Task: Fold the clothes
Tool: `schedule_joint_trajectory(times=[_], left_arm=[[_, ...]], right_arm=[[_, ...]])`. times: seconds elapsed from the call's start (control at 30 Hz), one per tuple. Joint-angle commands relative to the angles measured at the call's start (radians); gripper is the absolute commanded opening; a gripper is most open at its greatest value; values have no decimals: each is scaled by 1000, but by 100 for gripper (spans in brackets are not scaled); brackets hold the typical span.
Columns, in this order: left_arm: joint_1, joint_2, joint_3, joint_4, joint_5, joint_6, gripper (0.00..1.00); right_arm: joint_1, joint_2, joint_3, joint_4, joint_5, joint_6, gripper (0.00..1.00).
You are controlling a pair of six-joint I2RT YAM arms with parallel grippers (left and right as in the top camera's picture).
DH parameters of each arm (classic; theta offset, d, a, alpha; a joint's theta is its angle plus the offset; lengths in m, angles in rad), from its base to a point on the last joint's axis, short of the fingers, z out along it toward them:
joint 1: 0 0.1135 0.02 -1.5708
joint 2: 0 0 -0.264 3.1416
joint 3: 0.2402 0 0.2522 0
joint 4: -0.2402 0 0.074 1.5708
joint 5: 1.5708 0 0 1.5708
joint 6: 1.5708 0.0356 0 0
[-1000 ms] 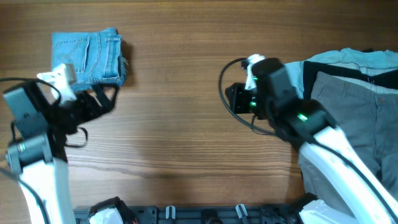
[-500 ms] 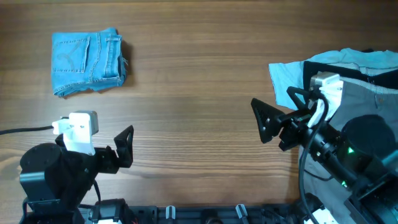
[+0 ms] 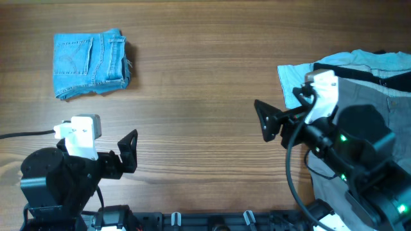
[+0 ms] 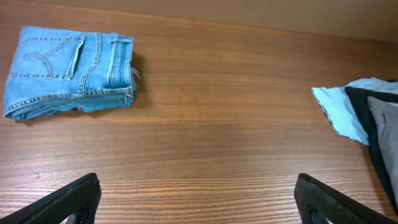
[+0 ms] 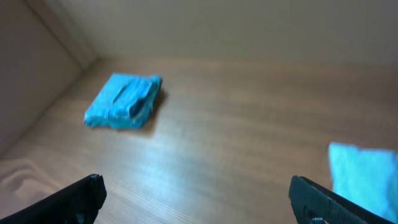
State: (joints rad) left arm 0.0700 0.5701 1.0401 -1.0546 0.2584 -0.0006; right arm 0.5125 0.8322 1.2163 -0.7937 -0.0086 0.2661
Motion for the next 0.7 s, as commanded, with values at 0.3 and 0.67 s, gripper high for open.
schedule_joint_trajectory(times=[0.3, 0.67], left_arm=[[-7, -5, 9, 2, -10, 16, 100], [-7, -5, 9, 2, -10, 16, 100]], right_arm=[[-238, -419, -292, 55, 76, -325, 100], [-272, -829, -924, 427, 37, -316, 100]])
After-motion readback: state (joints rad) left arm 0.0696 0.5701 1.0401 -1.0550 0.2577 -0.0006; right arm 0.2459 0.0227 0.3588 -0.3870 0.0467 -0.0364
